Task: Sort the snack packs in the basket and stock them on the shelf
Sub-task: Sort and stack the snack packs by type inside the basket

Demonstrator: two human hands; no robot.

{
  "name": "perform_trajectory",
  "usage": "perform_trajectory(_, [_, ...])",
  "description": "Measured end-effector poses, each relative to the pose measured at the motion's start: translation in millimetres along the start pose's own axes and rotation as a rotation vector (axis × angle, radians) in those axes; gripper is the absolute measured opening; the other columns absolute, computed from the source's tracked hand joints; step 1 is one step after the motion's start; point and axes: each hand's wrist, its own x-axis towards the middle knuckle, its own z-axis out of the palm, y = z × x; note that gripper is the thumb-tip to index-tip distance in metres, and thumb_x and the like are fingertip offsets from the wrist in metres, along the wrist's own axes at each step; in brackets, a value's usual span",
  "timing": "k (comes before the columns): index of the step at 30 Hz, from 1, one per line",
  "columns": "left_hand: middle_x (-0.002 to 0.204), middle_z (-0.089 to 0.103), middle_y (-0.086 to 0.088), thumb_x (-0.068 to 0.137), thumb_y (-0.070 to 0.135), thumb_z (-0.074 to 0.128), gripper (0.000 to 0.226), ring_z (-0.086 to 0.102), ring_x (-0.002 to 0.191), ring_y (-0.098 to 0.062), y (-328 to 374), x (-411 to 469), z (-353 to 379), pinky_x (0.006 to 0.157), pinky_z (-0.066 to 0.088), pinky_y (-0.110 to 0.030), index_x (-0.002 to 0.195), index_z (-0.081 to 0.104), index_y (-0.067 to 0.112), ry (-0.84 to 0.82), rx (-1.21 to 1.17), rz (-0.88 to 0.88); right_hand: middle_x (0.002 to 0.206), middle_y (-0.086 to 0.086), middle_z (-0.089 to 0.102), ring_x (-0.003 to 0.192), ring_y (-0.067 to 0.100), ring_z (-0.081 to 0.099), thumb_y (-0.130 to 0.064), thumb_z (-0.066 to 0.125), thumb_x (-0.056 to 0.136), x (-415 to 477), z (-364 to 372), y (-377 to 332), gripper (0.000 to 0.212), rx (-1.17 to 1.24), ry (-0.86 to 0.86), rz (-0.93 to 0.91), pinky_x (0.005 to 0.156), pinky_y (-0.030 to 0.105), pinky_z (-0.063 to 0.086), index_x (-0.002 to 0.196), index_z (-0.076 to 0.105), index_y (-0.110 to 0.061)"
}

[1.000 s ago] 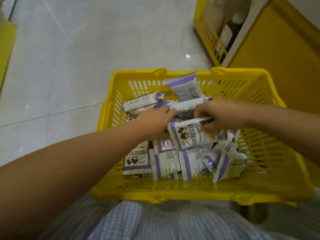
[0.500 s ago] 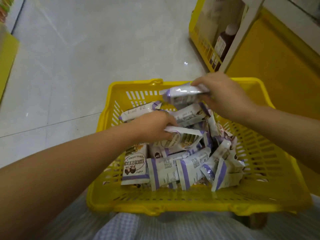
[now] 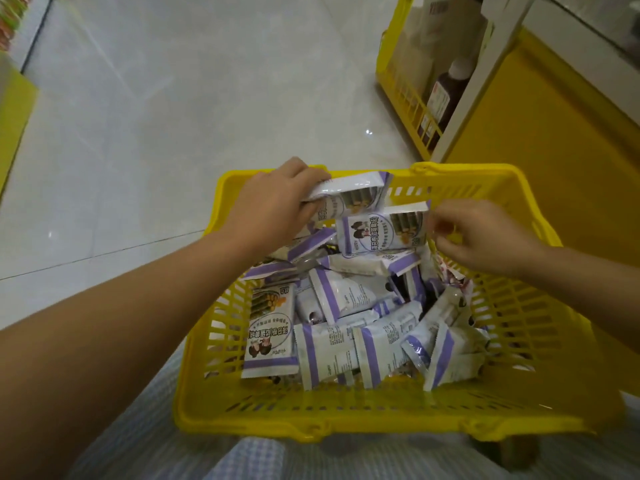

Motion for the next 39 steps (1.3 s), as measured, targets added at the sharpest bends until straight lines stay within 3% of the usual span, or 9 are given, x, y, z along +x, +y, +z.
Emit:
perform_trajectory(3, [0.128, 0.055, -0.01, 0.082, 0.019, 0.07, 0.057, 0.055, 0.112, -0.034, -0.4, -0.4, 8.2, 0.093, 0.037, -0.044, 0.136, 0.051, 0.022, 0.117, 0.17, 0.042, 0.084, -0.013, 0.064, 0.076, 0.003, 0.06, -0.017, 0.065, 0.08, -12.9, 10.9, 5.5, 0.027, 0.042, -0.418, 0.113, 0.063, 0.02, 0.048, 0.083, 0.055, -0.042])
perform_trajectory(5, [0.131, 0.055, -0.014, 0.072, 0.01, 0.075, 0.067, 0.05, 0.12, -0.037, -0.9, 0.4, 10.2, 0.101, 0.034, -0.052, 0.135, 0.054, 0.02, 0.154, 0.251, 0.136, 0.107, -0.007, 0.062, 0.096, 0.009, 0.059, -0.025, 0.069, 0.078, -21.7, 25.3, 8.5, 0.033, 0.001, -0.664, 0.135, 0.078, 0.028, 0.052, 0.107, 0.06, -0.037])
perform_trajectory(10, [0.143, 0.047, -0.017, 0.074, 0.025, 0.08, 0.058, 0.041, 0.134, -0.038, 6.9, -10.6, 24.0, 0.109, 0.024, -0.065, 0.128, 0.059, 0.021, 0.017, 0.34, 0.318, 0.15, 0.0, 0.023, 0.135, 0.025, 0.025, -0.061, 0.073, 0.065, -46.9, 59.0, 17.7, 0.107, -0.348, -0.993, 0.079, 0.108, 0.041, 0.032, 0.15, 0.015, -0.032])
perform_trajectory(15, [0.148, 0.041, -0.017, 0.078, 0.022, 0.076, 0.051, 0.039, 0.135, -0.038, 10.5, -11.0, 30.0, 0.111, 0.023, -0.063, 0.126, 0.06, 0.018, -0.097, 0.307, 0.292, 0.142, 0.003, 0.036, 0.129, 0.025, 0.028, -0.07, 0.066, 0.065, -52.2, 64.9, 19.6, 0.097, -0.435, -0.908, -0.072, 0.105, 0.043, 0.029, 0.145, 0.028, -0.029])
perform_trajectory(24, [0.137, 0.052, -0.015, 0.084, 0.013, 0.07, 0.03, 0.053, 0.121, -0.038, 5.8, -8.0, 18.0, 0.104, 0.038, -0.055, 0.113, 0.068, 0.015, -0.062, 0.072, 0.244, 0.088, -0.012, 0.065, 0.076, -0.001, 0.059, -0.042, 0.082, 0.067, -33.5, 9.0, -10.4, 0.038, 0.143, -0.74, 0.05, 0.063, 0.014, 0.046, 0.094, 0.057, -0.032])
perform_trajectory(28, [0.116, 0.061, -0.014, 0.088, 0.005, 0.06, 0.018, 0.061, 0.102, -0.031, -9.1, -5.1, -6.0, 0.088, 0.048, -0.046, 0.103, 0.07, 0.007, 0.195, -0.122, 0.077, 0.096, -0.014, 0.072, 0.085, 0.001, 0.068, -0.039, 0.08, 0.072, -1.6, -34.7, -42.9, 0.039, 0.561, -0.49, 0.107, 0.071, 0.021, 0.056, 0.105, 0.063, -0.028])
perform_trajectory(31, [0.103, 0.062, -0.015, 0.09, 0.001, 0.052, 0.019, 0.057, 0.096, -0.02, -13.7, -0.2, -27.5, 0.084, 0.042, -0.03, 0.098, 0.069, 0.004, 0.428, -0.222, -0.029, 0.105, -0.018, 0.07, 0.095, -0.003, 0.065, -0.042, 0.077, 0.074, 29.1, -42.5, -69.0, 0.046, 0.578, -0.229, 0.069, 0.077, 0.016, 0.054, 0.117, 0.063, -0.032])
perform_trajectory(34, [0.101, 0.062, -0.015, 0.092, 0.002, 0.048, 0.02, 0.055, 0.095, -0.02, -12.4, -0.5, -40.3, 0.083, 0.044, -0.037, 0.102, 0.066, 0.004, 0.596, -0.237, -0.062, 0.107, -0.013, 0.069, 0.096, 0.0, 0.064, -0.041, 0.078, 0.074, 58.5, -27.1, -90.0, 0.049, 0.588, -0.065, 0.087, 0.083, 0.025, 0.055, 0.118, 0.062, -0.027])
perform_trajectory(39, [0.12, 0.057, -0.013, 0.091, 0.023, 0.052, 0.031, 0.051, 0.112, -0.028, -8.2, -24.9, -21.0, 0.096, 0.035, -0.042, 0.121, 0.055, 0.016, 0.4, -0.124, 0.144, 0.108, 0.008, 0.069, 0.094, 0.017, 0.066, -0.033, 0.066, 0.088, 87.3, 22.1, -120.7, 0.035, 0.707, -0.072, 0.204, 0.085, 0.035, 0.053, 0.118, 0.062, -0.014])
